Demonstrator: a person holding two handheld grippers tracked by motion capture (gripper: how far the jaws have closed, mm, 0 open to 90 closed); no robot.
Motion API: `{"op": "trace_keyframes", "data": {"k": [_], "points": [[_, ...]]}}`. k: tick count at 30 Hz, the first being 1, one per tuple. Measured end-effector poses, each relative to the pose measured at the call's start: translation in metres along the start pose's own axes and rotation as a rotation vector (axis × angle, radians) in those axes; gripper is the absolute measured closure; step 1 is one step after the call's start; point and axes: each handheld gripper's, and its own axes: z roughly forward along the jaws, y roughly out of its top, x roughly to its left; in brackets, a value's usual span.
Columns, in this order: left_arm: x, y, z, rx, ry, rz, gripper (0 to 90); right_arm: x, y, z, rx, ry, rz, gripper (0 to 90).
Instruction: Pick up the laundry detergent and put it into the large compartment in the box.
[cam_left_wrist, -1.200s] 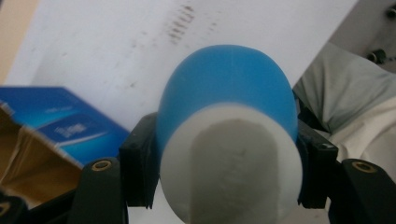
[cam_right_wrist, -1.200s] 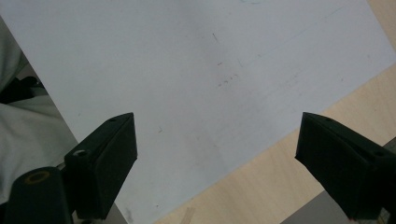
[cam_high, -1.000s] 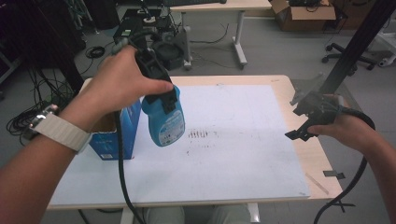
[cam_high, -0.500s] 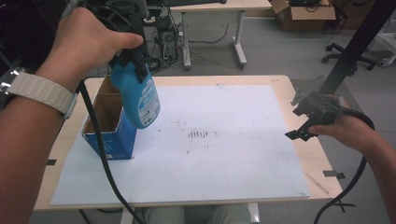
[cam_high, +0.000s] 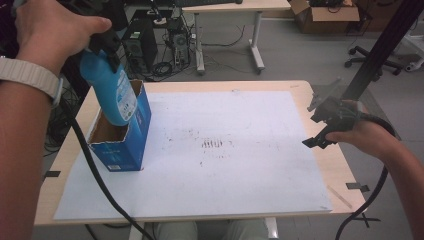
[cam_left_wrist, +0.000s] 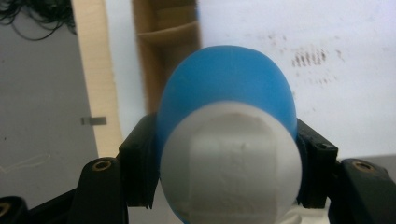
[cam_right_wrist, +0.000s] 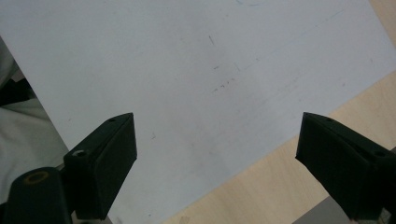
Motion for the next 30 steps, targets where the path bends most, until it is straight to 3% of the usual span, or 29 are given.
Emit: {"op": "trace_keyframes", "data": {"k": [6,14,30], "points": [[0.018,0.006,0.012,-0.029,0.018,-0.058,37.7,-0.003,0.001,0.007,0.016,0.004,0.004,12.1],[0.029,0.012,0.042,-0.034,0.052,-0.084,37.7,-0.007,0.0,0.016,0.026,0.013,0.015,12.1],[0.036,0.014,0.1,-0.025,0.058,-0.056,37.7,-0.009,-0.003,0.018,0.041,0.013,0.029,12.1]]}}
